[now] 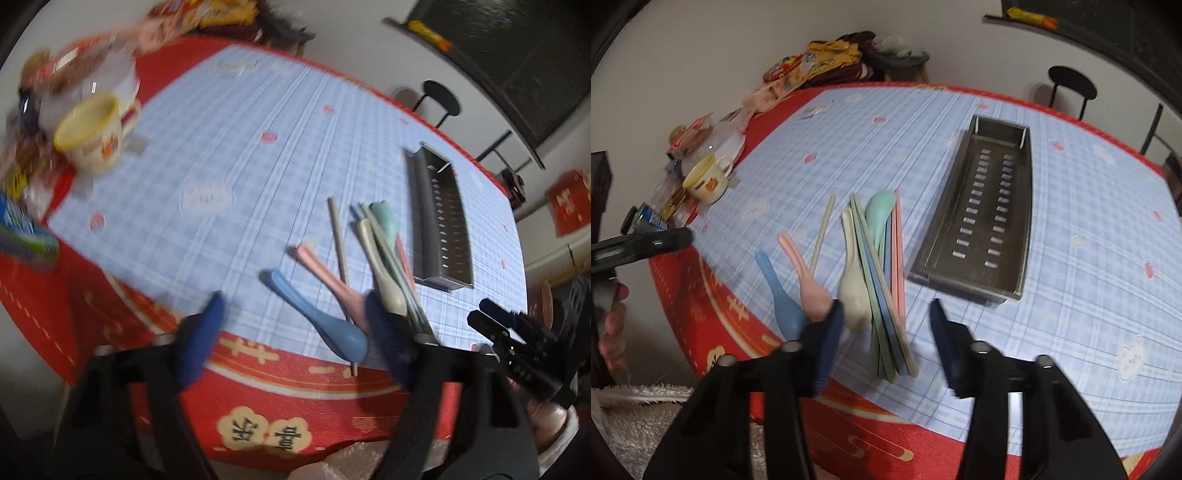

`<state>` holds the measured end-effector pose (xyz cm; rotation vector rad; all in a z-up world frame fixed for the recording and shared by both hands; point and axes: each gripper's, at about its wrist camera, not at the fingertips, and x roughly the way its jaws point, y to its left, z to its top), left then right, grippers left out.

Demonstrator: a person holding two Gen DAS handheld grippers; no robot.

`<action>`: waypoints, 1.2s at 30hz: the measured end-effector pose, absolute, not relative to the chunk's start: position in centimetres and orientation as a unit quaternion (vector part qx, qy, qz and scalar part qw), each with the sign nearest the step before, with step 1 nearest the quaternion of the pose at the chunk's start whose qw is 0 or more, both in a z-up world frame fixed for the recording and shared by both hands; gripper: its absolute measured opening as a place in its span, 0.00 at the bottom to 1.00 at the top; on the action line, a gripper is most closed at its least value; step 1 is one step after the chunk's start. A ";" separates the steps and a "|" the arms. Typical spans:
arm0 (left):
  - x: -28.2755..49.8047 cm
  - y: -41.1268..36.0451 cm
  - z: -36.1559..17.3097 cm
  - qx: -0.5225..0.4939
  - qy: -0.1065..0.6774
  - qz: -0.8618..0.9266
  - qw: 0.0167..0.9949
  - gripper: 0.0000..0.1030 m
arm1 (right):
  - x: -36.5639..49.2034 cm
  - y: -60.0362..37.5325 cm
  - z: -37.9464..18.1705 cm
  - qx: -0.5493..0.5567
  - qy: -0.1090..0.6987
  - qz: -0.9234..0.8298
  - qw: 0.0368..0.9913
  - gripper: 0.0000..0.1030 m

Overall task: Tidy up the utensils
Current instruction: 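Move left tool over the blue spoon while right tool moves over the green chopstick, then close left tool on the blue spoon while right tool closes on the green chopstick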

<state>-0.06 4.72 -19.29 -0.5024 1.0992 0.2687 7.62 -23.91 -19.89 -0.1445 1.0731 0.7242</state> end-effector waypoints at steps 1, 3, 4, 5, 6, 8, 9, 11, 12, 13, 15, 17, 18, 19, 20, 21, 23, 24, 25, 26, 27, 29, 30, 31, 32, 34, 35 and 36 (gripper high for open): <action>0.0 4.7 -20.1 -0.255 0.519 0.128 0.806 0.62 | 7.7 -24.0 -20.2 -0.066 0.502 0.343 0.791 0.28; -0.1 4.7 -21.3 -0.290 0.519 0.123 0.795 0.51 | 7.8 -24.1 -20.9 -0.066 0.504 0.359 0.783 0.24; -0.1 4.7 -22.2 -0.310 0.523 0.120 0.785 0.49 | 7.8 -24.0 -21.1 -0.068 0.505 0.366 0.779 0.22; -0.1 4.6 -22.9 -0.328 0.527 0.119 0.775 0.45 | 7.8 -23.9 -21.3 -0.069 0.506 0.369 0.777 0.21; 0.0 4.5 -23.5 -0.344 0.530 0.116 0.766 0.44 | 7.8 -23.7 -21.4 -0.073 0.506 0.376 0.773 0.20; 0.2 4.0 -25.1 -0.378 0.534 0.108 0.749 0.41 | 7.6 -23.5 -21.5 -0.077 0.503 0.387 0.769 0.20; 0.3 3.8 -25.7 -0.388 0.536 0.107 0.742 0.40 | 7.6 -23.3 -21.6 -0.080 0.503 0.390 0.767 0.20; 0.6 3.0 -27.1 -0.416 0.540 0.098 0.725 0.40 | 7.6 -23.2 -21.8 -0.082 0.505 0.393 0.764 0.20; 0.8 2.7 -27.7 -0.428 0.540 0.093 0.719 0.40 | 7.6 -23.2 -22.0 -0.078 0.509 0.395 0.761 0.20; 1.0 2.4 -28.1 -0.434 0.540 0.092 0.715 0.40 | 7.6 -23.3 -22.1 -0.076 0.512 0.396 0.759 0.20; 1.4 1.9 -28.6 -0.439 0.542 0.093 0.711 0.40 | 7.8 -23.4 -22.4 -0.074 0.516 0.394 0.757 0.20; 1.7 1.6 -28.9 -0.442 0.543 0.096 0.707 0.41 | 7.7 -23.5 -22.4 -0.071 0.518 0.391 0.758 0.20; 1.8 1.4 -29.1 -0.447 0.539 0.097 0.707 0.41 | 7.7 -23.6 -22.4 -0.067 0.519 0.392 0.757 0.20; 1.9 1.4 -29.3 -0.448 0.537 0.099 0.707 0.41 | 7.6 -23.7 -22.4 -0.066 0.518 0.394 0.756 0.20; 2.1 1.2 -29.4 -0.448 0.538 0.103 0.707 0.41 | 7.5 -23.7 -22.3 -0.070 0.516 0.396 0.756 0.20; 2.2 1.2 -29.6 -0.447 0.539 0.105 0.706 0.41 | 7.5 -23.7 -22.3 -0.073 0.516 0.397 0.756 0.20; 2.6 1.0 -29.8 -0.442 0.539 0.111 0.708 0.41 | 7.5 -23.9 -22.4 -0.074 0.516 0.396 0.756 0.20; 2.8 0.8 -29.8 -0.439 0.539 0.115 0.710 0.41 | 7.6 -24.1 -22.5 -0.070 0.518 0.395 0.755 0.20; 2.9 0.8 -29.9 -0.436 0.539 0.119 0.711 0.41 | 7.7 -24.1 -22.6 -0.068 0.521 0.394 0.754 0.20; 2.9 0.7 -30.0 -0.436 0.538 0.122 0.711 0.41 | 7.7 -24.2 -22.7 -0.067 0.523 0.393 0.753 0.20; 3.0 0.6 -30.2 -0.437 0.538 0.124 0.711 0.41 | 7.8 -24.2 -22.9 -0.069 0.525 0.392 0.752 0.20; 2.9 0.7 -30.2 -0.438 0.530 0.125 0.715 0.44 | 7.7 -24.1 -22.9 -0.072 0.526 0.392 0.751 0.20; 3.1 0.6 -30.2 -0.435 0.529 0.126 0.718 0.44 | 7.7 -24.1 -23.0 -0.073 0.526 0.393 0.750 0.20; 3.0 0.6 -30.2 -0.431 0.529 0.127 0.720 0.45 | 7.7 -24.1 -23.0 -0.075 0.526 0.393 0.750 0.20; 3.1 0.5 -30.2 -0.428 0.529 0.127 0.722 0.45 | 7.7 -24.1 -23.1 -0.077 0.527 0.395 0.749 0.20; 3.4 0.2 -30.2 -0.420 0.531 0.129 0.725 0.45 | 7.6 -24.0 -23.2 -0.079 0.527 0.397 0.747 0.20; 3.6 0.1 -30.2 -0.418 0.531 0.130 0.725 0.45 | 7.6 -24.0 -23.3 -0.079 0.527 0.398 0.747 0.20; 3.8 0.0 -30.2 -0.417 0.531 0.130 0.726 0.44 | 7.7 -23.9 -23.4 -0.080 0.528 0.399 0.745 0.20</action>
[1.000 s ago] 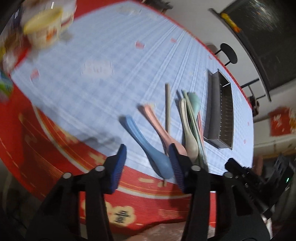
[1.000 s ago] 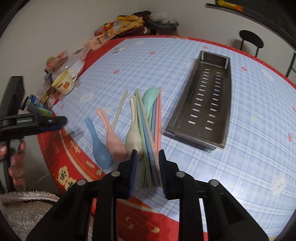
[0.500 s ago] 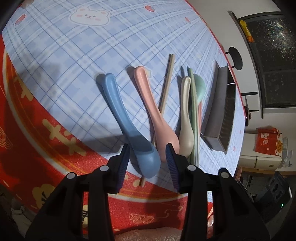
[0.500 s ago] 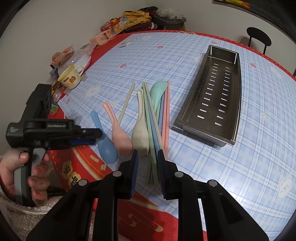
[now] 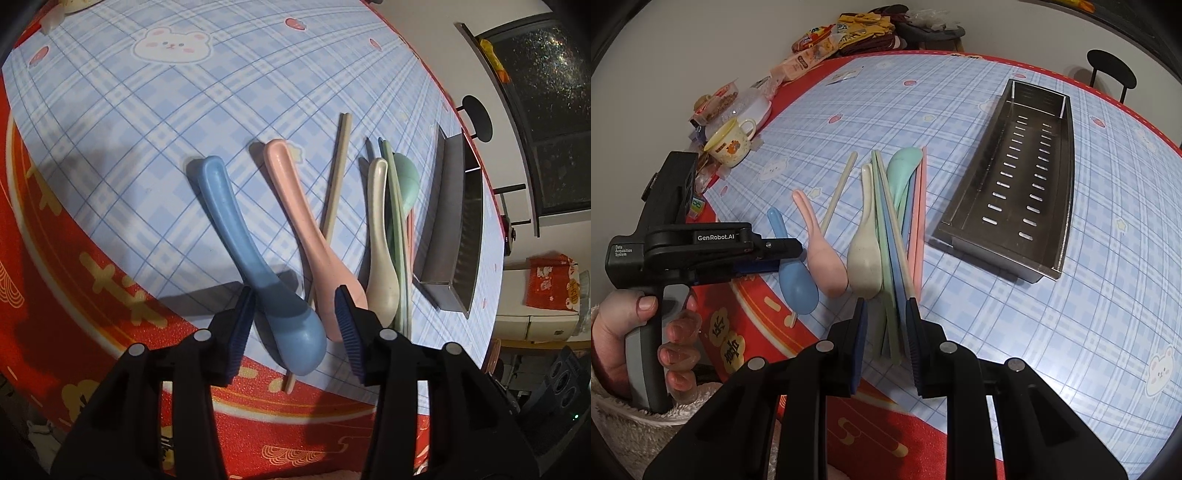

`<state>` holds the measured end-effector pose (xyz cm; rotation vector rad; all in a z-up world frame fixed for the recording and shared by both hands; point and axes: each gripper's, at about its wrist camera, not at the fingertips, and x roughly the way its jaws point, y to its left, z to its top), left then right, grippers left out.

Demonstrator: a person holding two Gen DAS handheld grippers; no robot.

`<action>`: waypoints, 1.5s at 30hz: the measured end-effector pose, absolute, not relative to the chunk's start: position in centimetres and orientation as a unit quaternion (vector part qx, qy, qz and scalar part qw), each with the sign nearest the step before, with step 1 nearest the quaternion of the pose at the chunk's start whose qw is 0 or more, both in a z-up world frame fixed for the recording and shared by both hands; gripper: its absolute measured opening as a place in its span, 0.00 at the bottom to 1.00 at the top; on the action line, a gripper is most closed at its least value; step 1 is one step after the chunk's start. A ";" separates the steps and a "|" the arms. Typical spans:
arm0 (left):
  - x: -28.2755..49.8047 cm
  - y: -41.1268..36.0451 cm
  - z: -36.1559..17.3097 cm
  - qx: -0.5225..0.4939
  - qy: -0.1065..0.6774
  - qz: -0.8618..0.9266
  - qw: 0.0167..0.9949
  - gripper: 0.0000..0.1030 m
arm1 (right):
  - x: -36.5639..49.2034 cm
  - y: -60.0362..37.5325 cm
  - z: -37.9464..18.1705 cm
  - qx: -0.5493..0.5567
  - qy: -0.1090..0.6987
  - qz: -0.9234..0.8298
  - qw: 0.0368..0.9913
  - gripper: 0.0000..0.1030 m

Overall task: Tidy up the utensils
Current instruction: 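Close left tool on the blue spoon while right tool closes on the green chopstick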

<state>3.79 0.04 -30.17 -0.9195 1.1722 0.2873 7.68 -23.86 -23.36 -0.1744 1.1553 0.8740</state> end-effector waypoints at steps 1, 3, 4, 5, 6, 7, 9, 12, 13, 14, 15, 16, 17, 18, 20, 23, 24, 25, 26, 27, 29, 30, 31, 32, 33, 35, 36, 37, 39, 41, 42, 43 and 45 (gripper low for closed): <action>3.9 0.0 -30.2 -0.416 0.531 0.131 0.726 0.44 | 7.7 -23.7 -23.5 -0.080 0.529 0.400 0.744 0.19; 3.9 0.1 -30.2 -0.414 0.532 0.132 0.727 0.39 | 7.9 -23.5 -23.9 -0.080 0.532 0.402 0.741 0.17; 3.9 0.2 -30.3 -0.412 0.532 0.132 0.727 0.37 | 7.9 -23.4 -24.1 -0.081 0.533 0.402 0.740 0.16; 4.0 0.2 -30.3 -0.410 0.533 0.133 0.728 0.31 | 8.0 -23.2 -24.3 -0.083 0.534 0.402 0.739 0.16; 4.1 0.4 -30.4 -0.409 0.536 0.132 0.727 0.26 | 8.1 -23.1 -24.5 -0.084 0.534 0.402 0.739 0.14; 4.0 0.5 -30.6 -0.411 0.537 0.127 0.726 0.25 | 8.1 -22.9 -24.6 -0.086 0.535 0.402 0.738 0.12; 3.4 0.9 -30.6 -0.412 0.535 0.122 0.727 0.21 | 8.2 -22.5 -25.0 -0.088 0.537 0.404 0.735 0.11; 2.8 1.1 -30.3 -0.400 0.533 0.114 0.737 0.15 | 8.2 -21.6 -25.4 -0.101 0.536 0.410 0.731 0.10; 2.6 1.2 -30.2 -0.394 0.533 0.115 0.740 0.12 | 8.2 -21.3 -25.5 -0.106 0.535 0.411 0.731 0.10; 2.4 1.4 -30.1 -0.386 0.536 0.117 0.741 0.04 | 8.2 -20.9 -25.7 -0.112 0.533 0.410 0.731 0.10; 2.3 1.5 -30.1 -0.379 0.540 0.118 0.742 0.05 | 8.3 -20.6 -25.9 -0.118 0.534 0.407 0.731 0.10; 2.1 1.6 -30.1 -0.374 0.542 0.117 0.743 0.05 | 8.4 -20.3 -26.1 -0.120 0.535 0.406 0.731 0.10; 2.0 1.7 -30.2 -0.372 0.545 0.115 0.743 0.05 | 8.5 -20.0 -26.3 -0.122 0.536 0.405 0.731 0.10; 1.8 1.8 -30.4 -0.372 0.547 0.114 0.741 0.05 | 8.6 -19.6 -26.5 -0.128 0.537 0.401 0.731 0.10; 1.3 2.0 -30.9 -0.382 0.552 0.109 0.732 0.05 | 8.6 -19.3 -26.7 -0.134 0.536 0.401 0.731 0.10; 0.8 2.4 -31.1 -0.401 0.542 0.096 0.732 0.18 | 8.7 -18.6 -27.3 -0.151 0.536 0.394 0.731 0.10; 0.8 2.5 -31.1 -0.406 0.537 0.091 0.734 0.26 | 8.8 -18.5 -27.3 -0.149 0.534 0.395 0.732 0.10; 0.8 2.7 -31.0 -0.409 0.532 0.085 0.736 0.30 | 8.9 -18.4 -27.3 -0.148 0.534 0.394 0.733 0.10; 0.9 2.7 -30.8 -0.407 0.531 0.082 0.738 0.35 | 8.9 -18.2 -27.3 -0.147 0.536 0.393 0.733 0.10; 1.1 2.5 -30.7 -0.400 0.534 0.077 0.741 0.37 | 9.0 -18.3 -27.3 -0.145 0.538 0.393 0.732 0.07; 1.6 1.9 -30.5 -0.384 0.542 0.070 0.744 0.37 | 9.0 -18.2 -27.2 -0.138 0.540 0.396 0.730 0.07; 1.7 1.7 -30.4 -0.378 0.544 0.070 0.746 0.38 | 8.9 -18.3 -27.2 -0.135 0.542 0.397 0.728 0.07; 2.0 1.4 -30.3 -0.369 0.548 0.069 0.747 0.38 | 8.8 -18.3 -27.1 -0.133 0.543 0.398 0.727 0.07; 2.2 1.0 -30.2 -0.361 0.552 0.069 0.748 0.38 | 8.8 -18.3 -27.0 -0.129 0.545 0.399 0.726 0.07; 2.4 0.7 -30.1 -0.351 0.557 0.071 0.749 0.38 | 8.7 -18.3 -26.9 -0.124 0.547 0.400 0.725 0.07; 2.8 -0.1 -30.0 -0.330 0.570 0.071 0.749 0.38 | 8.7 -18.6 -26.8 -0.110 0.550 0.400 0.724 0.07; 2.8 -0.2 -29.9 -0.325 0.573 0.071 0.749 0.38 | 8.7 -18.7 -26.9 -0.104 0.553 0.400 0.724 0.07; 2.8 -0.4 -30.0 -0.325 0.573 0.071 0.749 0.38 | 8.6 -18.7 -26.9 -0.099 0.555 0.399 0.723 0.07; 2.6 -0.3 -30.1 -0.340 0.568 0.069 0.746 0.36 | 8.6 -18.9 -27.1 -0.094 0.557 0.397 0.723 0.07; 2.3 0.0 -30.4 -0.363 0.563 0.061 0.740 0.34 | 8.6 -19.0 -27.4 -0.093 0.560 0.395 0.722 0.07; 2.3 0.0 -30.6 -0.371 0.561 0.056 0.737 0.32 | 8.6 -19.1 -27.6 -0.091 0.561 0.395 0.722 0.07; 2.1 0.0 -30.8 -0.385 0.560 0.047 0.732 0.32 | 8.6 -19.2 -27.6 -0.088 0.562 0.396 0.721 0.07; 1.8 0.0 -30.9 -0.392 0.557 0.043 0.731 0.32 | 8.6 -19.3 -27.7 -0.084 0.562 0.396 0.721 0.07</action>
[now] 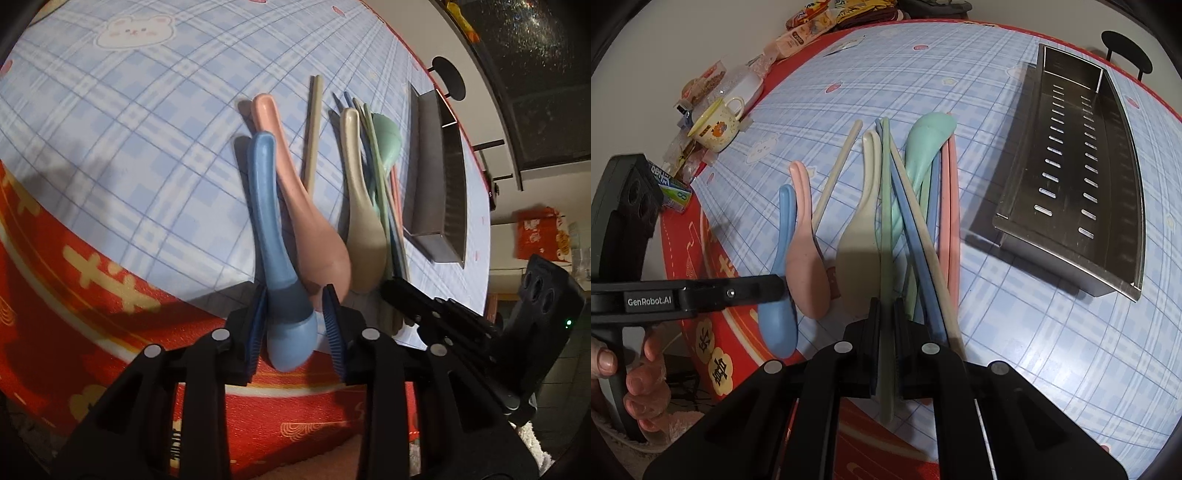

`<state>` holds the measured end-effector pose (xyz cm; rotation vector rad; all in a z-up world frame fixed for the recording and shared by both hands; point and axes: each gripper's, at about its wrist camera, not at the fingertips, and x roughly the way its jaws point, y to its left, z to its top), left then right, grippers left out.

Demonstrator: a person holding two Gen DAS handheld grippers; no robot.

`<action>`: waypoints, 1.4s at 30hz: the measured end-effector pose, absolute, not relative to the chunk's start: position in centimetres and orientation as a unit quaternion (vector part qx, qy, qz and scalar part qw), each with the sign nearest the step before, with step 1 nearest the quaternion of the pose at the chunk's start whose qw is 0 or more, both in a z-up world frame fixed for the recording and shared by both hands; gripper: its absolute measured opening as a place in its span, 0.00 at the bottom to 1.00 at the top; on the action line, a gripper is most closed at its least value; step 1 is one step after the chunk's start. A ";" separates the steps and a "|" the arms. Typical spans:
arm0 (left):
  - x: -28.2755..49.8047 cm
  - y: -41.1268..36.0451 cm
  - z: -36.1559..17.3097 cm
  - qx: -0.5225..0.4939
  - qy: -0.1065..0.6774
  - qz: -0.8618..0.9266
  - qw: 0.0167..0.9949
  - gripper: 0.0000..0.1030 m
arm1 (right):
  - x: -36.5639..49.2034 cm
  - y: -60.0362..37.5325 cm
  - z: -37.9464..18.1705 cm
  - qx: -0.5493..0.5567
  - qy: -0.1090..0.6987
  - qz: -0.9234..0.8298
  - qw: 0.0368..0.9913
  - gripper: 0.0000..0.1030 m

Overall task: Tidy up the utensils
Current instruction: 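Close left tool on the blue spoon while right tool closes on the green chopstick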

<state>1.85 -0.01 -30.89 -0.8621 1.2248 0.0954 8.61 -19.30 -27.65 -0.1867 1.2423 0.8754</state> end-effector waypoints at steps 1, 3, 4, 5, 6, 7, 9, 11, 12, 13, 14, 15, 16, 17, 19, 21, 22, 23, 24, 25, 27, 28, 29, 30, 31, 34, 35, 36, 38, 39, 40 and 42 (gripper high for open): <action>1.8 0.0 -30.9 -0.393 0.556 0.044 0.731 0.32 | 8.6 -19.3 -27.7 -0.084 0.562 0.396 0.721 0.07; 1.8 0.1 -31.0 -0.397 0.554 0.043 0.730 0.28 | 8.6 -19.3 -27.7 -0.083 0.563 0.399 0.719 0.07; 1.8 0.1 -31.2 -0.406 0.553 0.038 0.727 0.25 | 8.6 -19.2 -27.7 -0.084 0.563 0.400 0.719 0.07; 1.7 0.2 -31.2 -0.415 0.549 0.035 0.724 0.25 | 8.7 -19.3 -27.7 -0.085 0.562 0.400 0.718 0.07; 1.5 0.3 -31.1 -0.419 0.546 0.034 0.724 0.25 | 8.7 -19.2 -27.7 -0.086 0.562 0.401 0.718 0.07; 1.5 0.2 -31.0 -0.421 0.541 0.030 0.728 0.25 | 8.7 -19.3 -27.7 -0.086 0.562 0.401 0.718 0.07; 1.5 0.1 -30.5 -0.420 0.532 0.021 0.735 0.24 | 8.7 -19.3 -27.7 -0.084 0.563 0.403 0.717 0.07; 1.8 -0.2 -29.9 -0.422 0.520 0.005 0.742 0.21 | 8.7 -19.4 -27.7 -0.083 0.564 0.405 0.715 0.07; 2.0 -0.3 -29.7 -0.420 0.518 -0.001 0.745 0.20 | 8.7 -19.4 -27.7 -0.083 0.565 0.405 0.714 0.07; 2.2 -0.6 -29.6 -0.410 0.523 -0.001 0.747 0.20 | 8.7 -19.4 -27.8 -0.084 0.565 0.406 0.713 0.07; 2.6 -1.0 -29.6 -0.400 0.530 0.003 0.748 0.20 | 8.7 -19.4 -27.8 -0.084 0.566 0.407 0.712 0.07; 2.8 -1.1 -29.8 -0.388 0.542 0.012 0.745 0.20 | 8.7 -19.4 -27.8 -0.084 0.566 0.408 0.712 0.07; 2.8 -1.1 -30.0 -0.387 0.546 0.018 0.743 0.20 | 8.7 -19.4 -27.9 -0.086 0.567 0.407 0.711 0.07; 2.8 -1.0 -30.2 -0.390 0.549 0.024 0.739 0.20 | 8.6 -19.4 -28.0 -0.088 0.568 0.407 0.710 0.07; 2.7 -0.7 -30.6 -0.395 0.550 0.035 0.735 0.20 | 8.6 -19.4 -28.1 -0.087 0.569 0.407 0.710 0.07; 2.7 -0.6 -30.8 -0.391 0.556 0.048 0.732 0.20 | 8.6 -19.7 -28.2 -0.084 0.570 0.407 0.709 0.07; 2.6 -0.4 -30.9 -0.390 0.558 0.054 0.730 0.20 | 8.6 -19.8 -28.2 -0.083 0.570 0.407 0.709 0.07; 2.6 -0.2 -30.9 -0.392 0.557 0.056 0.730 0.20 | 8.6 -19.8 -28.2 -0.082 0.570 0.407 0.709 0.07; 2.7 -0.1 -30.8 -0.391 0.555 0.061 0.732 0.22 | 8.6 -19.9 -28.2 -0.081 0.570 0.408 0.709 0.07; 2.6 0.1 -30.7 -0.388 0.555 0.065 0.733 0.22 | 8.6 -19.8 -28.2 -0.081 0.570 0.408 0.709 0.07; 2.8 0.4 -30.5 -0.383 0.554 0.073 0.736 0.27 | 8.6 -19.9 -28.2 -0.081 0.570 0.409 0.708 0.07; 2.9 0.6 -30.5 -0.384 0.551 0.078 0.737 0.28 | 8.6 -19.9 -28.2 -0.081 0.570 0.409 0.708 0.07; 3.0 1.0 -30.5 -0.389 0.545 0.083 0.738 0.30 | 8.6 -19.9 -28.2 -0.080 0.570 0.409 0.708 0.07; 3.1 1.3 -30.5 -0.394 0.541 0.087 0.738 0.30 | 8.6 -19.9 -28.1 -0.080 0.570 0.409 0.708 0.07; 3.1 1.5 -30.5 -0.397 0.538 0.089 0.738 0.30 | 8.6 -19.9 -28.1 -0.081 0.570 0.410 0.707 0.07; 3.5 1.8 -30.4 -0.397 0.533 0.093 0.741 0.31 | 8.6 -20.0 -28.1 -0.082 0.571 0.410 0.707 0.07; 3.7 1.8 -30.4 -0.396 0.532 0.094 0.743 0.31 | 8.6 -20.0 -28.1 -0.083 0.571 0.410 0.707 0.07; 3.8 1.9 -30.4 -0.398 0.529 0.095 0.743 0.31 | 8.6 -20.0 -28.1 -0.083 0.571 0.410 0.707 0.07; 4.0 2.4 -30.5 -0.411 0.519 0.095 0.743 0.31 | 8.6 -20.0 -28.1 -0.083 0.571 0.409 0.707 0.07; 4.0 2.7 -30.7 -0.423 0.512 0.093 0.742 0.31 | 8.6 -20.0 -28.1 -0.083 0.571 0.409 0.707 0.07; 4.0 2.9 -30.7 -0.427 0.509 0.092 0.742 0.31 | 8.6 -20.0 -28.1 -0.083 0.571 0.409 0.707 0.07; 4.2 3.1 -30.7 -0.430 0.506 0.089 0.742 0.30 | 8.6 -20.0 -28.1 -0.083 0.572 0.409 0.706 0.07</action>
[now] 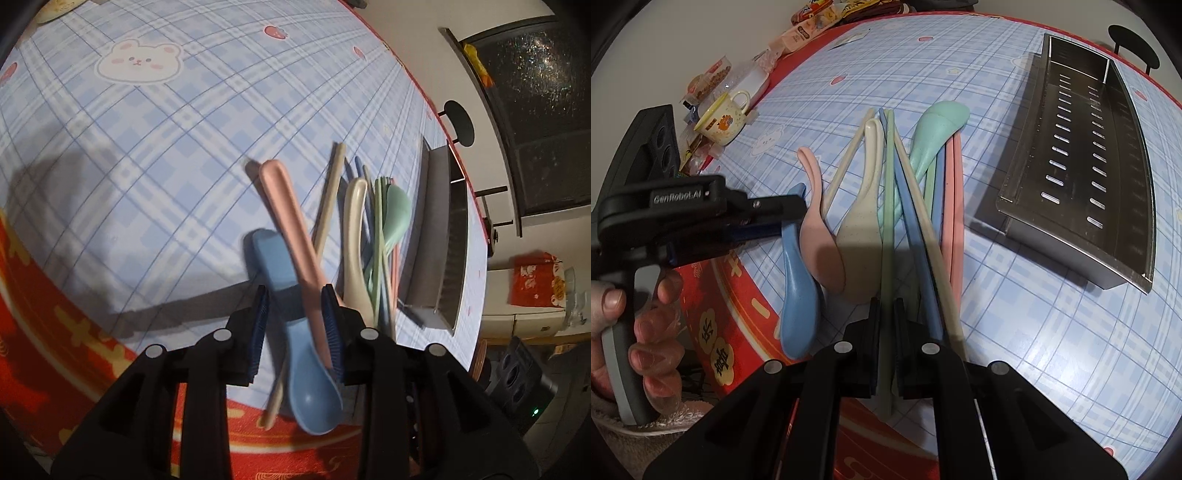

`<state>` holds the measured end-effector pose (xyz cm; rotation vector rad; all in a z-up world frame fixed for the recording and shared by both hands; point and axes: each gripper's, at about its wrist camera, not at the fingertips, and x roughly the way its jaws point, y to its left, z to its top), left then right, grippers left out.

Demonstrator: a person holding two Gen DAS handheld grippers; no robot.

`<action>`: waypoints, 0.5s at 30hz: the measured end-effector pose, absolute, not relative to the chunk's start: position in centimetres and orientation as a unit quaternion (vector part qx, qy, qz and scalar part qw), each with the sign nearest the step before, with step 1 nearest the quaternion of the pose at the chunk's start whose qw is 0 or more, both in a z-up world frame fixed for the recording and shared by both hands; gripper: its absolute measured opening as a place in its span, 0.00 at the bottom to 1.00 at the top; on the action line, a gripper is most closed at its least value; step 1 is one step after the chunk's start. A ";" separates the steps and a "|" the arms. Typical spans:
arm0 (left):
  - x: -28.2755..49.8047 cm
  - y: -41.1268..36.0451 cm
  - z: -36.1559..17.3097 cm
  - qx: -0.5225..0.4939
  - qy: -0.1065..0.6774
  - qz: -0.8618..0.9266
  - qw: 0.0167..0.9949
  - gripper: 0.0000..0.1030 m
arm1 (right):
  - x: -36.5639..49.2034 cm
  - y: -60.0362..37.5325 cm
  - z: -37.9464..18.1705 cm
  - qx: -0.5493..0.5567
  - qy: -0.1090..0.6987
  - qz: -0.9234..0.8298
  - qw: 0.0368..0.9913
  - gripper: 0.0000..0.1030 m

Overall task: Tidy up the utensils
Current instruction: 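Close left tool on the blue spoon while right tool closes on the green chopstick, then carry blue spoon with left tool while right tool carries chopstick into the steel basket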

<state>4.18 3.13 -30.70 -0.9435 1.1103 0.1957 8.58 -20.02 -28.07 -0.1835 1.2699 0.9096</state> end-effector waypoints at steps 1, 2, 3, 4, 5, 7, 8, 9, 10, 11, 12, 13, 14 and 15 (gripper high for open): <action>4.2 3.1 -30.7 -0.429 0.506 0.088 0.743 0.30 | 8.6 -20.0 -28.1 -0.082 0.571 0.410 0.706 0.07; 4.2 3.0 -30.7 -0.429 0.506 0.086 0.743 0.29 | 8.6 -20.1 -28.1 -0.082 0.572 0.410 0.706 0.07; 4.2 3.0 -30.7 -0.430 0.507 0.082 0.742 0.25 | 8.6 -20.1 -28.1 -0.079 0.572 0.410 0.706 0.07; 4.2 2.9 -30.8 -0.430 0.510 0.080 0.741 0.23 | 8.6 -20.2 -28.1 -0.078 0.573 0.409 0.706 0.07; 4.1 2.9 -30.9 -0.430 0.511 0.079 0.740 0.18 | 8.6 -20.2 -28.1 -0.075 0.574 0.409 0.706 0.07; 3.7 2.6 -30.9 -0.433 0.509 0.073 0.741 0.18 | 8.7 -20.2 -28.2 -0.071 0.576 0.407 0.705 0.07; 3.6 2.5 -31.0 -0.433 0.508 0.069 0.741 0.18 | 8.7 -20.1 -28.2 -0.070 0.577 0.406 0.705 0.07; 3.6 2.4 -30.9 -0.433 0.508 0.065 0.742 0.18 | 8.7 -20.0 -28.2 -0.069 0.577 0.406 0.706 0.07; 3.5 2.3 -30.8 -0.429 0.509 0.062 0.744 0.18 | 8.7 -20.0 -28.2 -0.068 0.577 0.405 0.706 0.07; 3.5 2.2 -30.7 -0.425 0.510 0.060 0.746 0.18 | 8.7 -19.9 -28.2 -0.068 0.576 0.405 0.706 0.07; 3.4 2.1 -30.5 -0.421 0.509 0.057 0.749 0.17 | 8.8 -19.8 -28.2 -0.067 0.576 0.405 0.707 0.07; 3.4 2.0 -30.3 -0.419 0.508 0.054 0.750 0.17 | 8.9 -19.8 -28.2 -0.066 0.576 0.405 0.707 0.07; 3.4 1.9 -30.0 -0.417 0.507 0.051 0.753 0.17 | 9.0 -19.9 -28.2 -0.065 0.576 0.404 0.707 0.07; 3.3 1.7 -29.8 -0.416 0.505 0.049 0.755 0.17 | 9.1 -19.9 -28.3 -0.064 0.576 0.404 0.707 0.07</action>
